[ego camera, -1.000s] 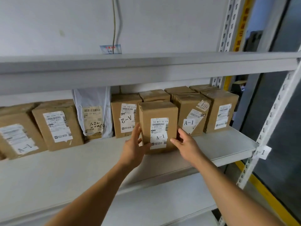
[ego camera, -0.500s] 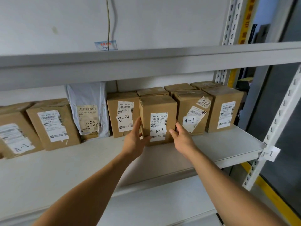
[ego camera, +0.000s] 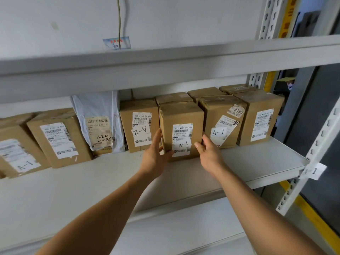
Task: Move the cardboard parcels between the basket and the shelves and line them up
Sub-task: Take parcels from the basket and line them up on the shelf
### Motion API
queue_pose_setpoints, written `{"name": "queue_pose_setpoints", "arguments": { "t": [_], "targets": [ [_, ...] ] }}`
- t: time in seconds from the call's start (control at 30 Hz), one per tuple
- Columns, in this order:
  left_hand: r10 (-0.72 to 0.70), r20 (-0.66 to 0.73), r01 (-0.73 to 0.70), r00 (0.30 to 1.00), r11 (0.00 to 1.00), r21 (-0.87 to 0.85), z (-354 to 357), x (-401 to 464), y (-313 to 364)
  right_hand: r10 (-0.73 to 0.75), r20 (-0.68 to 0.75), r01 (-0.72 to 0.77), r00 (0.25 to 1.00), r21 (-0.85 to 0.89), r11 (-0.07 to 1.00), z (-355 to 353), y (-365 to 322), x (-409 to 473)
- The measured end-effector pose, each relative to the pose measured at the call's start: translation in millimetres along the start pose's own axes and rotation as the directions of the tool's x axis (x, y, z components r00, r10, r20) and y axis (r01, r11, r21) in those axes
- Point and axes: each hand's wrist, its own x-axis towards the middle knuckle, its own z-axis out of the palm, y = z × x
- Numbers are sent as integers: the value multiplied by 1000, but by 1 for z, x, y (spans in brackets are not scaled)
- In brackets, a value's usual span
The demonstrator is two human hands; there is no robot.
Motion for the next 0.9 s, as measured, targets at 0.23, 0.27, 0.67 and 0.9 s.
{"name": "queue_pose_setpoints", "arguments": {
  "t": [0.23,0.27,0.67,0.9],
  "targets": [
    [-28,40,28,999,999,-17,-4,4,0,35,-5,-35,999,4,999,0,-4,-2],
    [-22,44,23,999,999,-25,-6,2,2,51,-12,-51,999,9,999,0,-5,-4],
    [181,120,-203,976,958,204,-37,-77,24,76,-223,-111,972,-146,983,-16,-52,-142],
    [466,193,-475,864,880,5,-33,-150,32,197,-355,-300,914,-262,917,-19,-62,-282]
  ]
}}
